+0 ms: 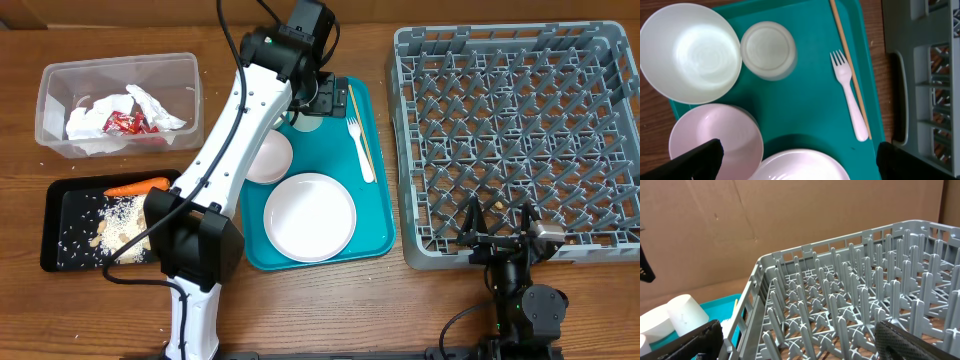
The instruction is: Sort waste into correct bins and load items into the dishwasher rack
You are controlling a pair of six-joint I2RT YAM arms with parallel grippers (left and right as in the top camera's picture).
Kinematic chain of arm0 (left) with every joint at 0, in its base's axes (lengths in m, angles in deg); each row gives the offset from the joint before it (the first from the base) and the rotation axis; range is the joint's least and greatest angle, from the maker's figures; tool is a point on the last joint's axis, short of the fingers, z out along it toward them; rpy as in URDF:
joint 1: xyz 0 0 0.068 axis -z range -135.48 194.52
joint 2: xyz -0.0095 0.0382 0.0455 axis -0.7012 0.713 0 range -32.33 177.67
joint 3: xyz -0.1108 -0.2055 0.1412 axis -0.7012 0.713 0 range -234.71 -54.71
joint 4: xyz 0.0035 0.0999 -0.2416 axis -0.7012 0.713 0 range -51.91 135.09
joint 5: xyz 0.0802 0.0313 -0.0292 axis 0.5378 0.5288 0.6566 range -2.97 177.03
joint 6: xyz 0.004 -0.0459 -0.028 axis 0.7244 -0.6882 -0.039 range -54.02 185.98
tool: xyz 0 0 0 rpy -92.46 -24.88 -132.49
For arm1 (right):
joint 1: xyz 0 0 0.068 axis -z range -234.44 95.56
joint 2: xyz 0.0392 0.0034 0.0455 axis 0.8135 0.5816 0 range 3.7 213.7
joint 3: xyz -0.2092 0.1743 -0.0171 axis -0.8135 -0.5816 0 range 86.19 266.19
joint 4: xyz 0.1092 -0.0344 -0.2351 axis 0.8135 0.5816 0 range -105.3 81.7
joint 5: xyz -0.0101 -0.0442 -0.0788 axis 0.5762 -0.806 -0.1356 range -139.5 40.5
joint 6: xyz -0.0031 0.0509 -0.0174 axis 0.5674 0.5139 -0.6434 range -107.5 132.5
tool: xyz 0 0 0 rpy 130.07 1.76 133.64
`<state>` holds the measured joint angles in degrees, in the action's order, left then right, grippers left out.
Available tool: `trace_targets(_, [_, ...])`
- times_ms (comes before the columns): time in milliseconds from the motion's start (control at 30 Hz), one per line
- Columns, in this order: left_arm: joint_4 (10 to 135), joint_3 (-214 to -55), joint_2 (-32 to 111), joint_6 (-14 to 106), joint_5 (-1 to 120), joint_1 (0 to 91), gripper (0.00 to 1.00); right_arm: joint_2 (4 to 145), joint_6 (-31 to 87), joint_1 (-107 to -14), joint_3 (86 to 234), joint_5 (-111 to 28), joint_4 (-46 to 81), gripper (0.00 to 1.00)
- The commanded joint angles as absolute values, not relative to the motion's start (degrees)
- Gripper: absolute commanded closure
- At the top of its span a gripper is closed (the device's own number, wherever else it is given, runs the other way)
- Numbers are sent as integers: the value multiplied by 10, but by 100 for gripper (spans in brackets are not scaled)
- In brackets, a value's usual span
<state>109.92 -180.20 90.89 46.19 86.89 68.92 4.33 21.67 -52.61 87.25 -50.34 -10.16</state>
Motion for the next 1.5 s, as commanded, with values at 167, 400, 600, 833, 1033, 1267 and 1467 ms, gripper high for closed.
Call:
trace_targets(167, [1099,-1810,918,445,893,680,0,39,216,-529,867,-504,-105,0])
trace_targets(400, [1159,-1821,833,342,1021,593,0,39,216,-529,867,-504,-105,0])
trace_targets(600, [1225,-1821,790,286,973,386,0,39,216,-529,867,-504,-105,0])
trace_targets(833, [1281,-1818,805,287,769,234,0,39,217,-529,867,-502,-113,0])
trace_targets(1033, [1302,-1814,806,287,746,180,0,39,220,-529,867,-360,-205,0])
trace_targets(1267, [1322,-1814,806,310,831,175,0,39,366,-529,867,-145,-367,0])
trace_targets(1467, [1321,-1814,806,319,947,175,0,39,367,-529,868,-165,-520,0])
